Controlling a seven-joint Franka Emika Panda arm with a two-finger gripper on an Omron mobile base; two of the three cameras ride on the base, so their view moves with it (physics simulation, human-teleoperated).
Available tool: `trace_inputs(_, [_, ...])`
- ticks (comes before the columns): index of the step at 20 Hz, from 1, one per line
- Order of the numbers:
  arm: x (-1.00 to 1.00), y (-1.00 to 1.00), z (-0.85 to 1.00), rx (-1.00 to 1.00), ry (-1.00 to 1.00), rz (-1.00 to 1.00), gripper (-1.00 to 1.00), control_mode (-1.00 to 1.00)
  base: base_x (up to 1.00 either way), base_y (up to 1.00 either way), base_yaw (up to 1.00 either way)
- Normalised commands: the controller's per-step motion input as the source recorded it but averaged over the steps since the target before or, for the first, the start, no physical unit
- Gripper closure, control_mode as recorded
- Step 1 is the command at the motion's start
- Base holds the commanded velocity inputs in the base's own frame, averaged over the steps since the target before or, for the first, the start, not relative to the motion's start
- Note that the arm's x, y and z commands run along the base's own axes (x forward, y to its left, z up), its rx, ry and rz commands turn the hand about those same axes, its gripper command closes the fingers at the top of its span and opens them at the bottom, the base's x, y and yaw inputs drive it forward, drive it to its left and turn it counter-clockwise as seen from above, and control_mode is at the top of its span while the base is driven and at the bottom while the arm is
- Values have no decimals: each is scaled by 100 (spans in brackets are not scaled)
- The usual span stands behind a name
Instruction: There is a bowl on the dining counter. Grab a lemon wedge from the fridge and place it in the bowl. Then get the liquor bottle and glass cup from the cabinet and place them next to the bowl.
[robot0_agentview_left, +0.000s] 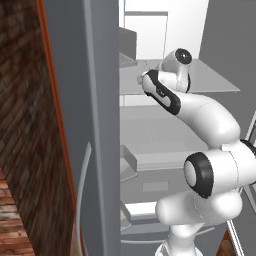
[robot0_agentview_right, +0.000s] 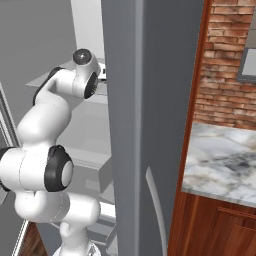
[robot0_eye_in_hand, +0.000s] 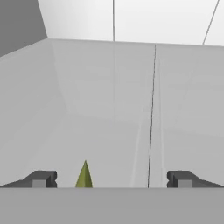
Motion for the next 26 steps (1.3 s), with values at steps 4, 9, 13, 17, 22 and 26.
trace_inputs(4, [27, 0, -14, 0, 0, 0, -100, -100, 0, 0, 0])
trace_inputs(9, [6, 0, -17, 0, 0, 0, -100, -100, 0, 0, 0])
trace_inputs(13, [0, 0, -12, 0, 0, 0, -100, -100, 0, 0, 0])
trace_inputs(17, [-7, 0, -7, 0, 0, 0, -100, -100, 0, 0, 0])
trace_inputs(22, [-19, 0, -4, 0, 0, 0, -100, -100, 0, 0, 0])
trace_inputs(26, [-27, -5, -5, 0, 0, -2, -100, -100, 0, 0, 0])
